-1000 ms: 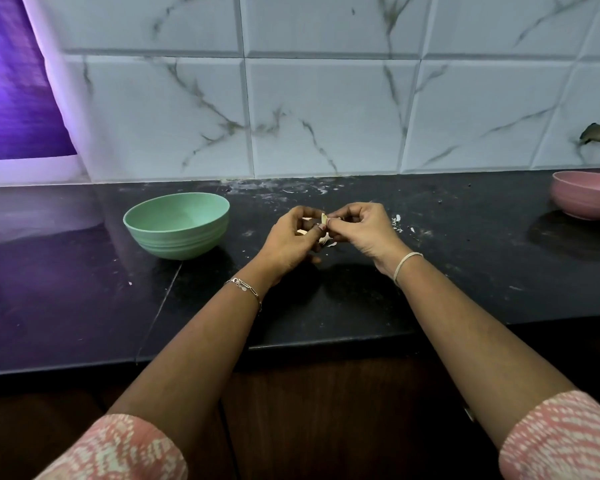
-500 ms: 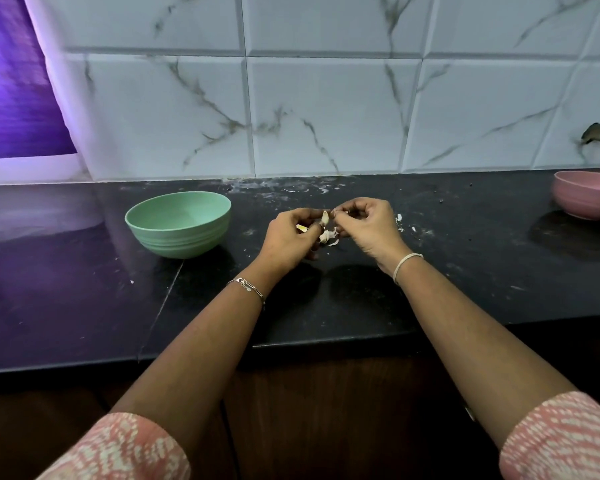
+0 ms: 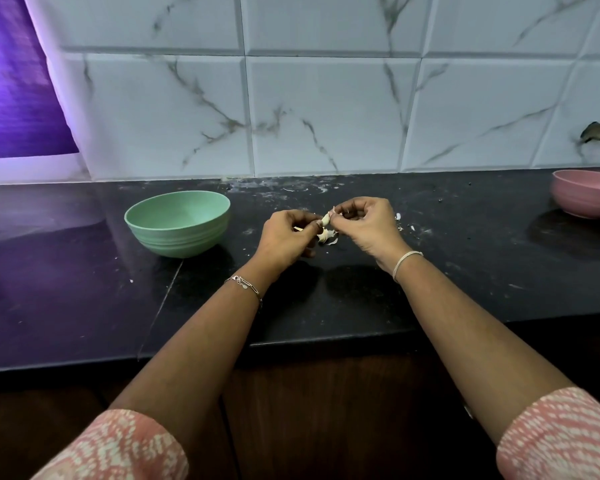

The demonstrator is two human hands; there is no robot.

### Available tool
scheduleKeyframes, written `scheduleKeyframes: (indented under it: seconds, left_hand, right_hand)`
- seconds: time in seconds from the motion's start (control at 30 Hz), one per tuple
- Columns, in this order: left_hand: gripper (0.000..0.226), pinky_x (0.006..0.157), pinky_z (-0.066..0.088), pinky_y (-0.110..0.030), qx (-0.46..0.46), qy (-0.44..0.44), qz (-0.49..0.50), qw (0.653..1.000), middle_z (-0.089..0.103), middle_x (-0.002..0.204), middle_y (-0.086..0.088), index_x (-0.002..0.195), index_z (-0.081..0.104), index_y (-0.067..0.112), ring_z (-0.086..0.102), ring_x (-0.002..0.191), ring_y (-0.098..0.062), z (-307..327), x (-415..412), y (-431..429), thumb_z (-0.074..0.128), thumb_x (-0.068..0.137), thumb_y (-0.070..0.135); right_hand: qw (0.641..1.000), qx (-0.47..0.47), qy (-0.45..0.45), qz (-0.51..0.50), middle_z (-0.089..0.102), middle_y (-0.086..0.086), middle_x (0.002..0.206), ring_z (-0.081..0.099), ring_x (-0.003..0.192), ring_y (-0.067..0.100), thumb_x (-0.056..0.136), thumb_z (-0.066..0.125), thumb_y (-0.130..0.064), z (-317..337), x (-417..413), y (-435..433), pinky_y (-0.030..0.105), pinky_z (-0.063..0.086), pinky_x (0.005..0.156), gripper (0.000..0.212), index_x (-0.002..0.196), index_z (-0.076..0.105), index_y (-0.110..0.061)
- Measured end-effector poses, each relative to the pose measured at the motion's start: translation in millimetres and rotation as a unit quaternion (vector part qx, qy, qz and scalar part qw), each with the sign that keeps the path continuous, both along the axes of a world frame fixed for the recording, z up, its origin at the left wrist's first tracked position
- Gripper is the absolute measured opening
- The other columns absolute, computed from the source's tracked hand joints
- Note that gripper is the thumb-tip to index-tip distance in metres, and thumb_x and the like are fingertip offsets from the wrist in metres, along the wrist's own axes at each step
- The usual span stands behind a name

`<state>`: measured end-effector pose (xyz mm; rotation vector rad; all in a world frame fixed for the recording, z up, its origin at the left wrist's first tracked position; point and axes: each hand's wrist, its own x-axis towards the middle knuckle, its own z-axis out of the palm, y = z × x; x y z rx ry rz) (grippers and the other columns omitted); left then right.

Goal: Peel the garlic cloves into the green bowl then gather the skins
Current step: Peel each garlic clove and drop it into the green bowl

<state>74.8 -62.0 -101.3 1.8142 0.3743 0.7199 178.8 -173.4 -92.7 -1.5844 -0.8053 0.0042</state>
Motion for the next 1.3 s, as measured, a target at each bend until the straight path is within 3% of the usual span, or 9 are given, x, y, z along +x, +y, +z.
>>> scheduleKeyframes:
  seconds: [0.1, 0.2, 0.37, 0.57, 0.83, 0.97, 1.3]
  left_hand:
    - [0.009, 0.055, 0.053, -0.023, -0.057, -0.011, -0.025, 0.998, 0.067, 0.085, -0.009, 0.096, 0.071, 0.01, 0.056, 0.058, -0.007, 2, -2, 1, 0.062, 0.093, 0.011]
    - [0.009, 0.053, 0.053, -0.02, -0.106, -0.015, -0.049, 0.993, 0.067, 0.083, -0.007, 0.095, 0.069, 0.009, 0.056, 0.052, -0.001, 4, -4, -1, 0.06, 0.094, 0.009]
    - [0.006, 0.056, 0.054, -0.021, -0.134, -0.019, -0.063, 0.989, 0.068, 0.085, -0.008, 0.096, 0.068, 0.008, 0.06, 0.057, -0.004, 4, -5, -1, 0.064, 0.091, 0.01]
    - [0.015, 0.061, 0.059, -0.027, -0.144, -0.031, -0.061, 0.987, 0.07, 0.07, -0.003, 0.098, 0.062, 0.006, 0.067, 0.061, -0.011, 6, -7, -3, 0.071, 0.086, 0.008]
    - [0.012, 0.056, 0.056, -0.027, -0.182, -0.015, -0.065, 0.981, 0.072, 0.089, -0.012, 0.097, 0.056, 0.011, 0.072, 0.072, -0.021, 11, -7, -7, 0.064, 0.093, 0.019]
    - [0.005, 0.058, 0.057, -0.029, -0.189, -0.012, -0.078, 0.979, 0.073, 0.09, -0.01, 0.095, 0.053, 0.013, 0.073, 0.075, -0.023, 10, -6, -5, 0.056, 0.097, 0.016]
    - [0.006, 0.06, 0.059, -0.03, -0.216, -0.038, -0.099, 0.971, 0.074, 0.093, -0.007, 0.094, 0.05, 0.013, 0.073, 0.078, -0.024, 10, -7, -3, 0.053, 0.099, 0.015]
  right_hand:
    - [0.999, 0.013, 0.024, 0.02, 0.07, 0.012, 0.076, 0.064, 0.069, 0.018, 0.079, 0.076, -0.004, 1, -1, -2, 0.035, 0.056, 0.071, 0.007, 0.079, 0.072, -0.01]
    - [0.998, 0.021, 0.036, 0.039, 0.069, 0.013, 0.076, 0.063, 0.062, 0.013, 0.08, 0.075, -0.004, 3, -4, -4, 0.027, 0.055, 0.065, 0.005, 0.081, 0.072, -0.007]
    - [0.997, 0.035, 0.051, 0.039, 0.067, 0.006, 0.071, 0.061, 0.054, 0.004, 0.082, 0.074, -0.002, 3, -4, -3, 0.02, 0.054, 0.059, 0.006, 0.081, 0.07, -0.007]
    - [0.997, 0.039, 0.024, 0.065, 0.072, 0.008, 0.087, 0.068, 0.077, 0.014, 0.077, 0.078, 0.0, 1, -4, -3, 0.03, 0.058, 0.079, 0.018, 0.079, 0.068, -0.015]
    - [0.998, 0.021, -0.029, 0.041, 0.073, 0.002, 0.086, 0.068, 0.079, 0.015, 0.074, 0.08, 0.0, 0, -3, -1, 0.024, 0.057, 0.075, 0.021, 0.078, 0.07, -0.019]
    - [0.999, 0.021, -0.032, 0.038, 0.073, 0.006, 0.088, 0.068, 0.08, 0.014, 0.074, 0.078, 0.003, 2, -5, -1, 0.018, 0.054, 0.072, 0.016, 0.083, 0.071, -0.009]
    - [0.999, 0.023, -0.035, 0.01, 0.073, 0.005, 0.087, 0.067, 0.079, 0.011, 0.076, 0.076, 0.004, 1, -2, 0, 0.018, 0.054, 0.072, 0.014, 0.085, 0.071, -0.007]
